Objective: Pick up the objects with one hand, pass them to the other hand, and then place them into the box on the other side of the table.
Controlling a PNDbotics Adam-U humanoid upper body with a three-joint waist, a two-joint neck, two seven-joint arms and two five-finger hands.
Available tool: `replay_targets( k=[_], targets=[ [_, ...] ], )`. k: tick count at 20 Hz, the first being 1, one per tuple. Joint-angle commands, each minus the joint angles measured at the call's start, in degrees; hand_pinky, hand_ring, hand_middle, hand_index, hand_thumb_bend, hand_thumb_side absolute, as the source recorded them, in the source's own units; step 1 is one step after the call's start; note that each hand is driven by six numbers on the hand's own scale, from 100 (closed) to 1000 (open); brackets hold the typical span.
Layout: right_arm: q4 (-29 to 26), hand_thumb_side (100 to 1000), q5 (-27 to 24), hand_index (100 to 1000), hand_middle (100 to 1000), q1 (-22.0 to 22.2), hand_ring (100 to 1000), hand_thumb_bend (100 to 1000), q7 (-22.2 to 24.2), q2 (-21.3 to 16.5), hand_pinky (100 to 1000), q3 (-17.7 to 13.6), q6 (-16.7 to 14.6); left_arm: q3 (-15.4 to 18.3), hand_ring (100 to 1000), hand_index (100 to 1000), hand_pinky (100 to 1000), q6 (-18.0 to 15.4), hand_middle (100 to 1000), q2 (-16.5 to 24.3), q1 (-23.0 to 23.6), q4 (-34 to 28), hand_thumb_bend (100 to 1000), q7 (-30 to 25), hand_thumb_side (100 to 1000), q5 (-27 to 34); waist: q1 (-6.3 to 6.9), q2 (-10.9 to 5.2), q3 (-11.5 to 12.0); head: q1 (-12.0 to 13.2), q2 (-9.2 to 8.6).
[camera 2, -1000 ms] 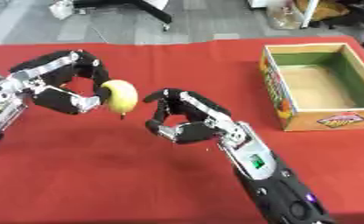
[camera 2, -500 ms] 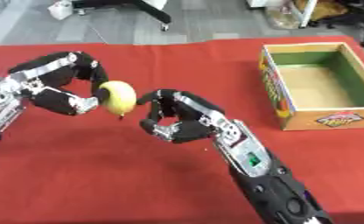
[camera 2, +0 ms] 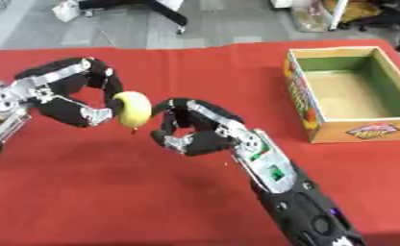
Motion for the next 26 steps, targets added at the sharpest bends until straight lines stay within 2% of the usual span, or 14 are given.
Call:
replay_targets(
  k=[1, 8, 21, 23, 26],
  targets=[
    [-2.0, 325, 0.4, 767, 389, -1.1, 573, 258, 0.0, -0.4, 585, 0.1, 0.4, -1.5, 512, 378, 608, 0.2, 355, 2.0, -2.5, 0.5, 100, 0.5, 100, -1.1, 0.56, 0.07, -0.2, 0.6, 0.31],
    [-3.0, 331, -0.5, 769, 388, -1.5, 572, 252, 0.4, -0.1, 584, 0.5, 1.0, -3.8, 517, 385, 610, -0.1, 364, 2.7, -5.0, 1.9, 100, 1.6, 100, -2.2, 0.34, 0.30, -0.6, 1.0, 0.31],
    [-5.3, 370, -1.7, 790, 387, -2.1, 572, 288, 1.3, -0.1, 583, 1.5, 3.1, -5.2, 518, 389, 610, -0.2, 368, 3.1, -6.3, 3.5, 100, 2.0, 100, -3.0, 0.01, 0.45, -0.8, 1.2, 0.31],
    [-4.9, 400, -0.4, 799, 385, -2.0, 570, 313, 0.5, -0.2, 580, 1.5, 4.4, -5.1, 517, 389, 610, -0.2, 368, 3.0, -6.3, 3.5, 100, 2.2, 100, -3.0, 0.00, 0.45, -0.8, 1.1, 0.31],
    [-4.0, 427, 3.0, 801, 386, -1.9, 570, 330, -2.5, -0.2, 578, 1.5, 8.1, -5.1, 516, 388, 610, 0.2, 367, 3.1, -6.4, 3.0, 100, 2.3, 100, -2.7, 0.03, 0.48, -0.8, 1.2, 0.31]
  ],
)
